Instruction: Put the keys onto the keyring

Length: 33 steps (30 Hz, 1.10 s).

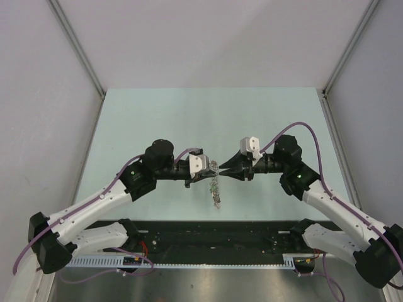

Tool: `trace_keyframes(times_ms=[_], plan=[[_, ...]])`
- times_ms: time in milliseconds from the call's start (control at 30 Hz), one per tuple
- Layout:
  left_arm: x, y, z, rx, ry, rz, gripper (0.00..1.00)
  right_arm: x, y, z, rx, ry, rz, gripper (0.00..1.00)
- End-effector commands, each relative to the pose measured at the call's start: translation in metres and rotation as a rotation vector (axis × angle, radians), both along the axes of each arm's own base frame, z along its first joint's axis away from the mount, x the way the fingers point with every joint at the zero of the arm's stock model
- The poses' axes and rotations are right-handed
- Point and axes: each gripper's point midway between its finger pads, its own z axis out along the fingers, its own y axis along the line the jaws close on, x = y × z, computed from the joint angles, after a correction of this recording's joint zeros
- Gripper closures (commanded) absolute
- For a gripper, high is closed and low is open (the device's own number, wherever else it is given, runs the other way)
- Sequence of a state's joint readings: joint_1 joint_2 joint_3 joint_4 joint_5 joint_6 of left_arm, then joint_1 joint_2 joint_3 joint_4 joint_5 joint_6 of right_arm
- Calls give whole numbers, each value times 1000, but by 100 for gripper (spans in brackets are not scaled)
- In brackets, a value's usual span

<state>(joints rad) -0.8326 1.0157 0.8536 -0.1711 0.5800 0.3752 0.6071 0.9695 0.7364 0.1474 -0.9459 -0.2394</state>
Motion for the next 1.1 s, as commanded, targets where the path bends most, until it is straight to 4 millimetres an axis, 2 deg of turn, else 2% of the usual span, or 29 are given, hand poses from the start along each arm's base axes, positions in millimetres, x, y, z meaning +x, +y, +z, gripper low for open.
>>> trace_keyframes(times_ms=[0,167,400,433,1067], plan=[[1,-4,34,-76,-68,-27,100,0,6,8,-21,-71,19,74],[1,-2,36,-81,-64,-26,100,0,8,-3,-58,-60,32,75],[0,-1,37,-81,-61,-28,100,4,14,-7,-79,-66,31,75],[-1,-1,37,-81,-60,-30,100,3,12,-14,-100,-42,29,75],[-6,-4,35,-75,-33,-67,100,2,17,-13,-95,-48,40,78]])
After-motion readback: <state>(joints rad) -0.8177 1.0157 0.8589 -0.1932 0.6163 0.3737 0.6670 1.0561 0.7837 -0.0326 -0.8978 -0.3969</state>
